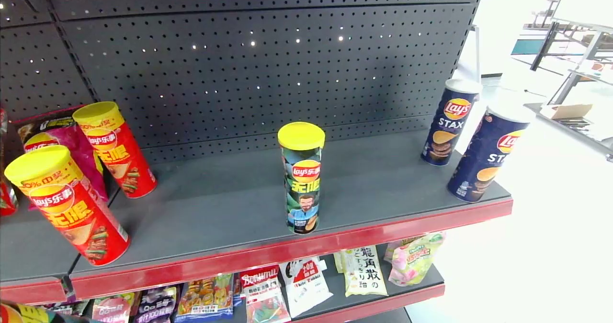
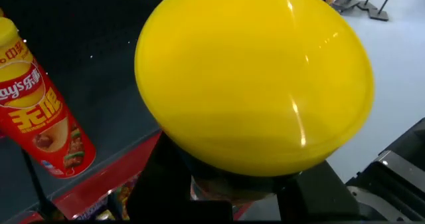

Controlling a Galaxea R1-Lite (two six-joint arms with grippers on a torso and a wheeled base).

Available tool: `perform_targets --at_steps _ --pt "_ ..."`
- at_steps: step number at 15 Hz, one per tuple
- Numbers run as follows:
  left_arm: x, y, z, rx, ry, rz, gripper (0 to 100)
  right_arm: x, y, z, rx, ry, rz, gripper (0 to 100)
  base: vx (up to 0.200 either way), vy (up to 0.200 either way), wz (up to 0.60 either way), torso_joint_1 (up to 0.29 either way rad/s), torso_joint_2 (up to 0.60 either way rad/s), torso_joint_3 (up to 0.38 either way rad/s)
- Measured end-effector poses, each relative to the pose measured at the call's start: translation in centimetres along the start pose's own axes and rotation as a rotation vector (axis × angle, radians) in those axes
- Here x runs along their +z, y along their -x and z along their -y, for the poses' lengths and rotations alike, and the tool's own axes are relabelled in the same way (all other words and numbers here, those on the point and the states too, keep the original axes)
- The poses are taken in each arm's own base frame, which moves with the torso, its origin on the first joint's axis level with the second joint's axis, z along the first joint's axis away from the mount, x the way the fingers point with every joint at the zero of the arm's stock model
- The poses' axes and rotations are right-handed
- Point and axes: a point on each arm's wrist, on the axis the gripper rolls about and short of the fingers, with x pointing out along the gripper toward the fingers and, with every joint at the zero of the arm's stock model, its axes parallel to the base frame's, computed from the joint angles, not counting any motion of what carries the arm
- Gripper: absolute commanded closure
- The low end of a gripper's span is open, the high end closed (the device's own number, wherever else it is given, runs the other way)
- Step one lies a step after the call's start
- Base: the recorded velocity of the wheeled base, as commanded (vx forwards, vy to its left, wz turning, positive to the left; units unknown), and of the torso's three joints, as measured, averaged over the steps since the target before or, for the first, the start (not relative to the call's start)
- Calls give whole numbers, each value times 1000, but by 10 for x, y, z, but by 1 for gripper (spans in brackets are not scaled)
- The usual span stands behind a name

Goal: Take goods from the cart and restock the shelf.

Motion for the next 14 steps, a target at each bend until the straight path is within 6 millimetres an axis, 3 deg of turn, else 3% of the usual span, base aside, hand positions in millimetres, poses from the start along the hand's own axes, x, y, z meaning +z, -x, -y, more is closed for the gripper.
perform_targets --at_steps 7,14 --pt "30 -42 -23 57 -3 12 100 0 0 -1 33 6 0 0 0 0 0 0 0 0" --pt "42 -69 -36 39 16 -28 100 0 0 0 11 0 0 0 0 0 0 0 0 0"
